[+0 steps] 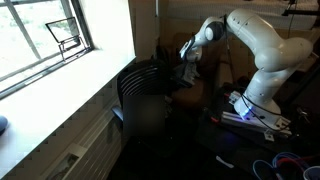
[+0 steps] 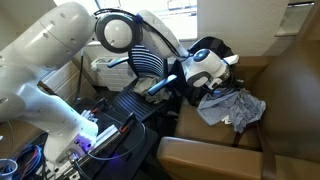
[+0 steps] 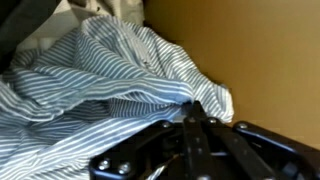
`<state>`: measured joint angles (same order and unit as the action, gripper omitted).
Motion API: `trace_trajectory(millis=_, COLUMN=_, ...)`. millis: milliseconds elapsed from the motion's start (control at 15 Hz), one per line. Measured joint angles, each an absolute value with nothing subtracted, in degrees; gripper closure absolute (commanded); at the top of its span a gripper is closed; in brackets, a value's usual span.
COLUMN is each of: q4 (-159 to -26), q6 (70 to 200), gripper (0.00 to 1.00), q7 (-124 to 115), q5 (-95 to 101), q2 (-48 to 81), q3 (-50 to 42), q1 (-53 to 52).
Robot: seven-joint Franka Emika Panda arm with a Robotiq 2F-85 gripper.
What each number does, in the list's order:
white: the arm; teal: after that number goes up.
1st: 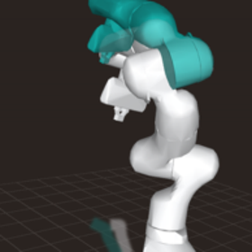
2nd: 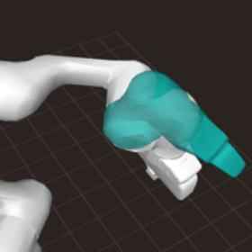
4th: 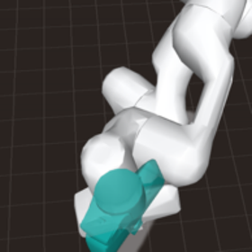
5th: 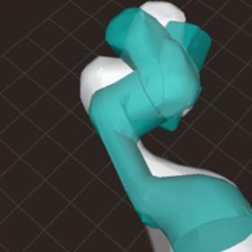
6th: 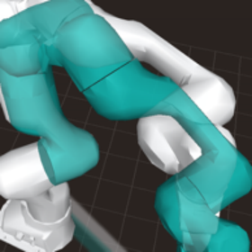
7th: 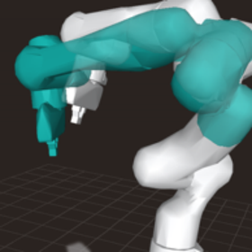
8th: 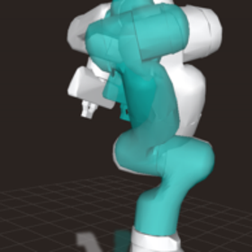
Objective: Pick up a shirt from the couch and place it on the armchair headrest
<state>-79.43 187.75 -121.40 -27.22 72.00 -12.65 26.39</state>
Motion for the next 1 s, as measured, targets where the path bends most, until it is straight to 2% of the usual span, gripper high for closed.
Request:
trace_trajectory(millis=267, q4=-85.7, q6=199.8, gripper=1.0, q7=-121.7, q5=-31.3, q2=64.7, q3=-13.4, q1=25.2)
trace_trajectory(millis=733, q4=-86.7, q6=196.8, gripper=0.99, q7=-126.6, q5=-35.9, q2=52.8, q3=-28.5, q1=12.3)
trace_trajectory(millis=1000, q4=-91.5, q6=195.6, gripper=0.99, q7=-126.1, q5=-35.8, q2=53.6, q3=-25.6, q1=8.3)
